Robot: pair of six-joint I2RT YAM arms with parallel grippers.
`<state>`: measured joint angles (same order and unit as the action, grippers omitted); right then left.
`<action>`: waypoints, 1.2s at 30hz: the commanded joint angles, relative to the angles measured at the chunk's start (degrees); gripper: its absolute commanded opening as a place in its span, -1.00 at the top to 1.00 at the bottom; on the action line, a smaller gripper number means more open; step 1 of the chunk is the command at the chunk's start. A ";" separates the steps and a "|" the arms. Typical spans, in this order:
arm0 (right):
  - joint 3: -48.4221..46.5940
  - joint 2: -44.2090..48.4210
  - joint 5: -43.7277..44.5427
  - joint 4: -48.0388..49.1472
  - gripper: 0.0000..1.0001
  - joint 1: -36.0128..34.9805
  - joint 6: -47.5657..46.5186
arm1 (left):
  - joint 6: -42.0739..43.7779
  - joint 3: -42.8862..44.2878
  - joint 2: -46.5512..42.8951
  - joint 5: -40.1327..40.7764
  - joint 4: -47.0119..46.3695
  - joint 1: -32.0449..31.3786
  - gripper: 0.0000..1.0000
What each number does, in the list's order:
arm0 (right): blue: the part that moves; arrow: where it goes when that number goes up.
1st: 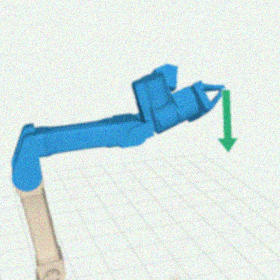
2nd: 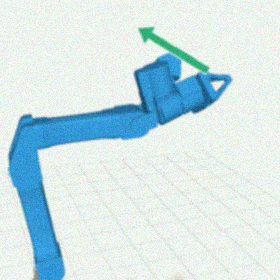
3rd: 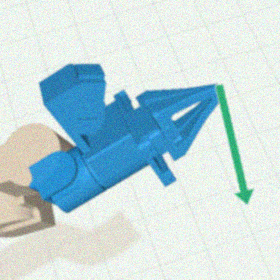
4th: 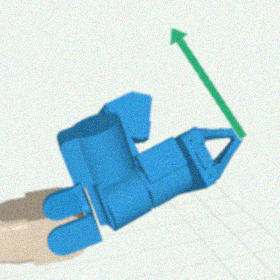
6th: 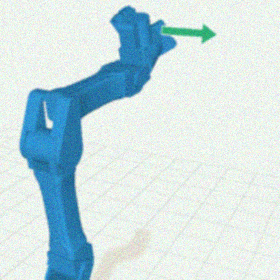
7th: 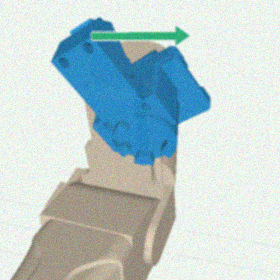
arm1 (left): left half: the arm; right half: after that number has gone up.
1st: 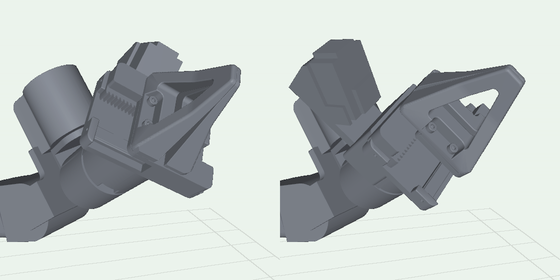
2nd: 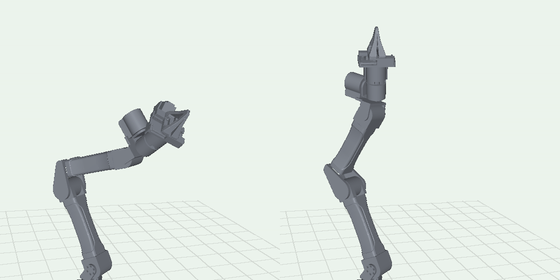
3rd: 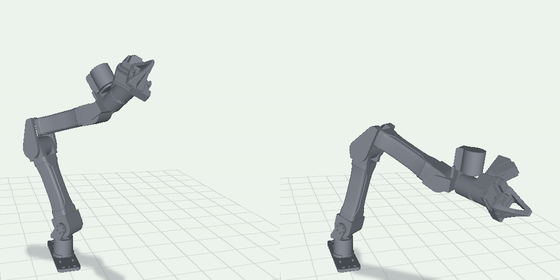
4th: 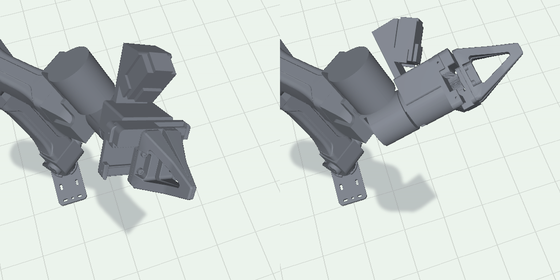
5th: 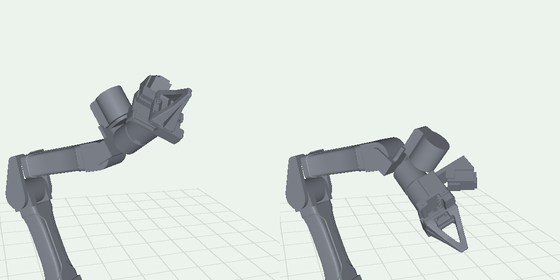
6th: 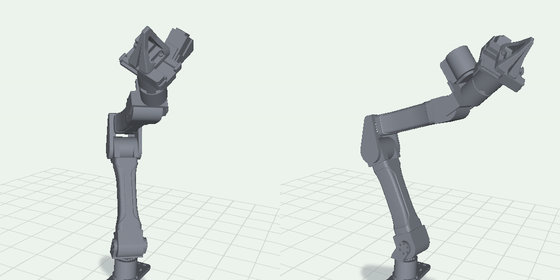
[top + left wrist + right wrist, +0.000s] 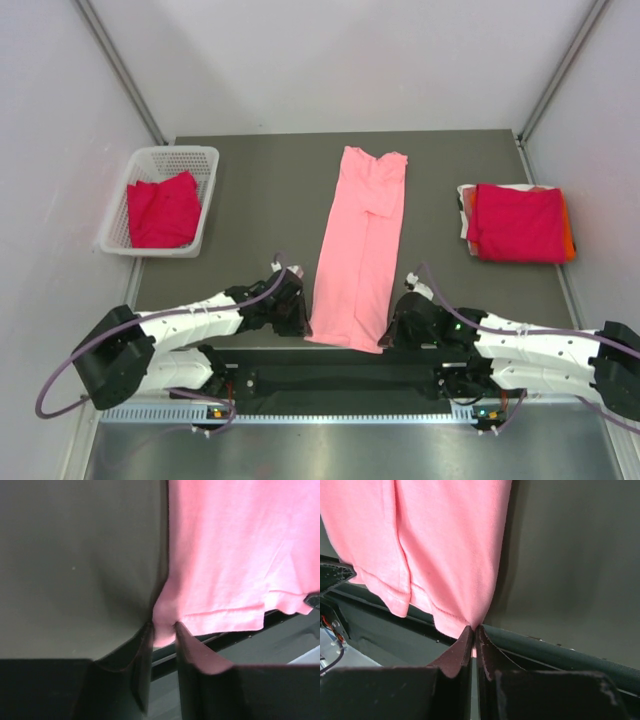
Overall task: Fold and stack the t-shirts
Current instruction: Fold the tshirt
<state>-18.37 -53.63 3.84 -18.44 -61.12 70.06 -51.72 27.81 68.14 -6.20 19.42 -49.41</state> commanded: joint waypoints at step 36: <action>-32.33 -23.43 -11.39 -3.63 1.00 39.93 -36.83 | 11.47 47.05 29.76 -11.21 6.68 20.31 1.00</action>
<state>-45.78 -73.19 -4.78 -24.95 -24.03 37.91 -42.37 69.38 95.98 -16.64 24.16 -30.70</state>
